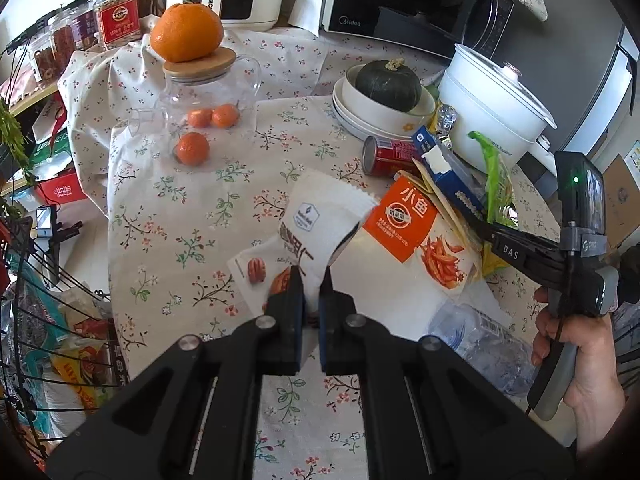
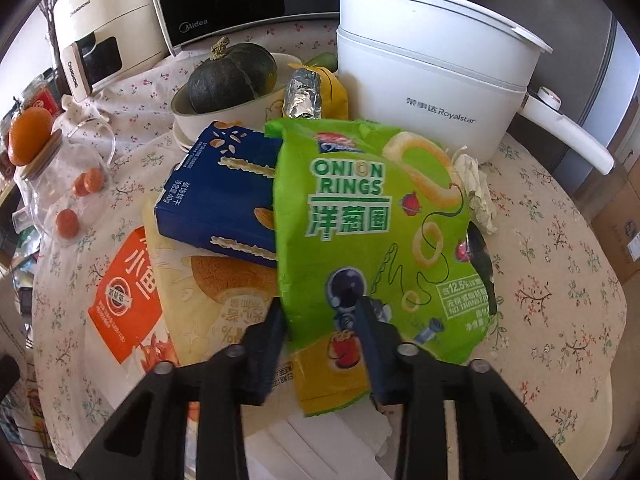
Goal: Collect trash
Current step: 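Grasp the green Onion Rings bag with the right gripper and lift it, then carry the green bag over the white bin and open the right gripper, then move the right gripper back over the table toward the clear bottle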
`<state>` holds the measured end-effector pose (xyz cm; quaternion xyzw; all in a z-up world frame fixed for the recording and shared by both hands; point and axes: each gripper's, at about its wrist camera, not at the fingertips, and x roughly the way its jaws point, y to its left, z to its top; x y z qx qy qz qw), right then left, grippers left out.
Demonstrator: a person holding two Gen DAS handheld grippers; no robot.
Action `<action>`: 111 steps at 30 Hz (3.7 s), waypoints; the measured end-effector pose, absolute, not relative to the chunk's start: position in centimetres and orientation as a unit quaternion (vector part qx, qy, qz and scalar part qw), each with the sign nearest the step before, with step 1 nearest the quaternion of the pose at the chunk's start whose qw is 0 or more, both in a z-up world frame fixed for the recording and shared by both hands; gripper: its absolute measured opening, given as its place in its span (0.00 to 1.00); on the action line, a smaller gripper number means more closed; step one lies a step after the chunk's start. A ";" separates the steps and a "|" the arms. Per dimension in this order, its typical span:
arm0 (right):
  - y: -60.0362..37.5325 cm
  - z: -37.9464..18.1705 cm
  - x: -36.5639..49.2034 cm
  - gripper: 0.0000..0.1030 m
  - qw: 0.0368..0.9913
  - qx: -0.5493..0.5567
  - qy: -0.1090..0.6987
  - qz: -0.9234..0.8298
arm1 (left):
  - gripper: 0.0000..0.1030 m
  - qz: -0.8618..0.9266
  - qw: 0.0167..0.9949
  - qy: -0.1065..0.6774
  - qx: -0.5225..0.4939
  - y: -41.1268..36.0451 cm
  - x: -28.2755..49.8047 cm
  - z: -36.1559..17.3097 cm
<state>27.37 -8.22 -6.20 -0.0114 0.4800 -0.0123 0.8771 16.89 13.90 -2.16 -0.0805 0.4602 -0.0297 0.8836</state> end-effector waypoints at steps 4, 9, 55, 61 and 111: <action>-10.1 -3.8 26.1 0.10 0.889 -0.003 0.457 -0.009 | 0.07 -0.034 0.887 0.452 -0.087 13.9 16.7 -1.5; -13.0 -0.1 23.7 0.06 0.900 0.015 0.436 0.018 | 0.07 -0.059 0.886 0.445 -0.118 13.5 16.0 -0.5; -42.3 -3.6 2.0 0.06 0.831 0.104 0.541 -0.073 | 0.07 -0.359 0.814 0.457 -0.016 -17.2 5.9 0.6; -43.8 -3.1 1.4 0.50 0.832 0.120 0.534 -0.092 | 0.07 -0.368 0.804 0.467 0.012 -22.8 5.7 -1.4; -34.3 1.1 6.8 0.79 0.862 -0.002 0.505 -0.048 | 0.87 -0.168 0.864 0.472 0.043 -3.1 13.0 1.1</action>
